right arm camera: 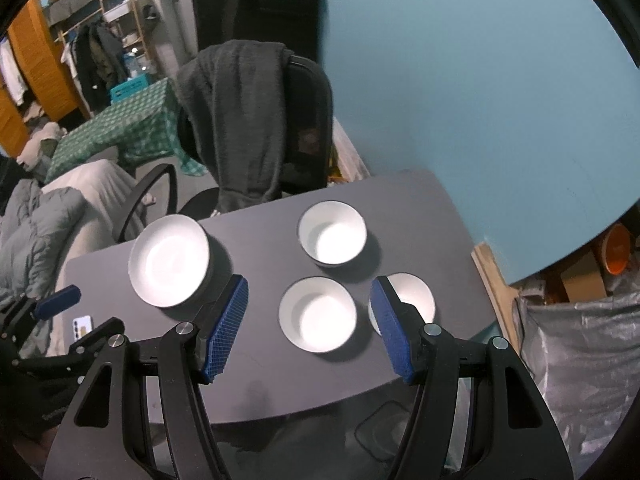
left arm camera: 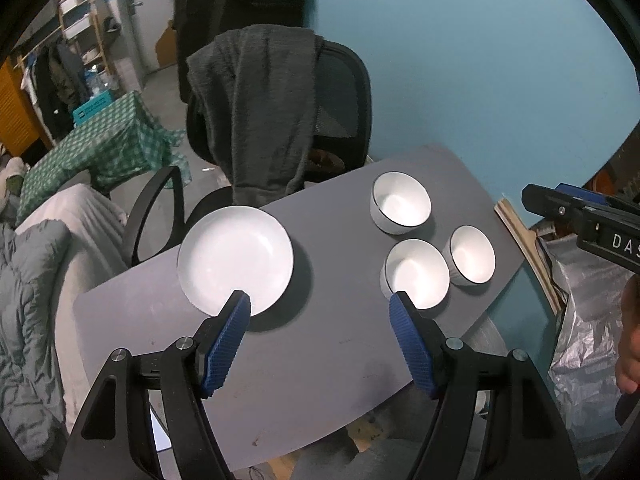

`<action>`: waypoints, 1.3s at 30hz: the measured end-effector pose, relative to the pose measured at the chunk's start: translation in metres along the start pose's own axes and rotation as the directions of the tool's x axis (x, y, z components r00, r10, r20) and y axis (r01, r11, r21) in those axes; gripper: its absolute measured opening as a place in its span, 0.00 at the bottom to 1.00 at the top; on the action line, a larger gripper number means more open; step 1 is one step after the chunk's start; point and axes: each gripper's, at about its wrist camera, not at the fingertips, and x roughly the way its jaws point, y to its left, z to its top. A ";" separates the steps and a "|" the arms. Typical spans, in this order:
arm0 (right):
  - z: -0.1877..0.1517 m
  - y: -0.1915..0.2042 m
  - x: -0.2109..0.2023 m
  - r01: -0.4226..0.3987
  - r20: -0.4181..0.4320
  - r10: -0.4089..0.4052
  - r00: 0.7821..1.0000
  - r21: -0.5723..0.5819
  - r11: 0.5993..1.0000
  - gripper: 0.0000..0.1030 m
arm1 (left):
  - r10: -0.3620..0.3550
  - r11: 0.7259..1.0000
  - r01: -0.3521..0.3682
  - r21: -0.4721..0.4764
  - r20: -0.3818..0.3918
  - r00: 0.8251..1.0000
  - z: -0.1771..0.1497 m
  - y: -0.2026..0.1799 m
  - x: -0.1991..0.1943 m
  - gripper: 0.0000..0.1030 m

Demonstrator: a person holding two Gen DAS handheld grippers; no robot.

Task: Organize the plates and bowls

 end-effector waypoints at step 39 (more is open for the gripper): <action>0.013 -0.075 0.188 -0.289 -0.308 0.209 0.928 -0.245 0.926 0.61 | 0.009 0.986 -0.060 -0.158 -0.304 0.953 0.013 -0.062 0.179 0.71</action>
